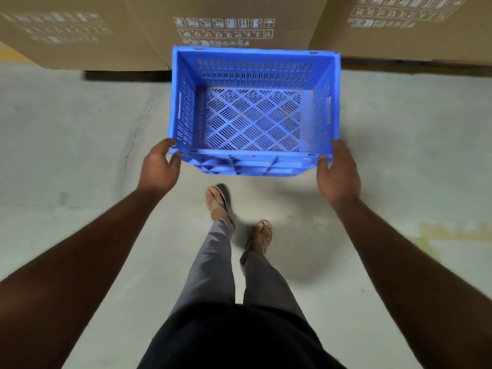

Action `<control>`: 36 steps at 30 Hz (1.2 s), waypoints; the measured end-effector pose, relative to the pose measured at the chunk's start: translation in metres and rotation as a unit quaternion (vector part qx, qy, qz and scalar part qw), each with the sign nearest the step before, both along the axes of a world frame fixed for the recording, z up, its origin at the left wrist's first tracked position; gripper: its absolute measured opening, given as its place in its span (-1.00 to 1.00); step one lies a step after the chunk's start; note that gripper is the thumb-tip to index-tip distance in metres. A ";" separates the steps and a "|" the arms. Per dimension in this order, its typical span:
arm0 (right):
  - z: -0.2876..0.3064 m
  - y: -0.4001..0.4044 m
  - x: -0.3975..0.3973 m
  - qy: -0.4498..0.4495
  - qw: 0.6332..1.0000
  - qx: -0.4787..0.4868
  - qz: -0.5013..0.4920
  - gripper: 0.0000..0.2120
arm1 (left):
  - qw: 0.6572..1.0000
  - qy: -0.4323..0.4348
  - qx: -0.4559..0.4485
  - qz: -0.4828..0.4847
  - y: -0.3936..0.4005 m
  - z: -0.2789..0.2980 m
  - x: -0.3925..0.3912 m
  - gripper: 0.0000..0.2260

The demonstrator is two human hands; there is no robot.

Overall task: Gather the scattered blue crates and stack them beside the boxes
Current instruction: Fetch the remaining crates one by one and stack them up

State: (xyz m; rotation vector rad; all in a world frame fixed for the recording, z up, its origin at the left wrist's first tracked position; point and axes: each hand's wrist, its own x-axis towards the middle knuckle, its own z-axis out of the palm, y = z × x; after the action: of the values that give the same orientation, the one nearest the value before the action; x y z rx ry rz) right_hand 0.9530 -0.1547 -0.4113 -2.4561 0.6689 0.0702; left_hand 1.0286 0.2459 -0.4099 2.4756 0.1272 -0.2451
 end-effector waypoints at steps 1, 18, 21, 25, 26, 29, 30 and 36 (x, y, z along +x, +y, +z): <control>0.021 0.008 -0.018 -0.050 0.999 0.020 0.006 -0.58 | 1.000 0.003 -0.024 -0.002 -0.004 0.017 -0.018 -0.69; 0.226 0.073 -0.242 -0.173 0.931 0.239 -0.215 -0.83 | 0.930 0.139 -0.296 -0.165 -0.079 0.182 -0.168 -0.81; 0.232 0.062 -0.296 -0.191 0.903 0.247 -0.295 -0.81 | 0.923 0.180 -0.278 -0.196 -0.116 0.189 -0.185 -0.82; 0.232 0.025 -0.382 -0.240 0.854 0.223 -0.403 -0.77 | 0.885 0.219 -0.262 -0.317 -0.201 0.196 -0.224 -0.82; 0.228 0.011 -0.405 -0.254 0.840 0.211 -0.431 -0.77 | 0.869 0.226 -0.256 -0.359 -0.228 0.196 -0.236 -0.82; 0.214 -0.036 -0.474 -0.271 0.798 0.194 -0.503 -0.75 | 0.825 0.240 -0.230 -0.456 -0.316 0.190 -0.280 -0.82; 0.210 -0.051 -0.499 -0.273 0.783 0.193 -0.524 -0.75 | 0.816 0.247 -0.225 -0.471 -0.346 0.188 -0.299 -0.82; 0.221 -0.156 -0.635 -0.267 0.735 0.186 -0.595 -0.75 | 0.760 0.275 -0.205 -0.552 -0.531 0.198 -0.421 -0.76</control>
State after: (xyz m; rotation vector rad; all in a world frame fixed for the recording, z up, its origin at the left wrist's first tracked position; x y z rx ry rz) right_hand 0.3180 -0.3109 -0.1900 -1.1791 1.5933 -0.8696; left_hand 0.6075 -0.2851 -0.2119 1.6696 -1.0615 -1.3231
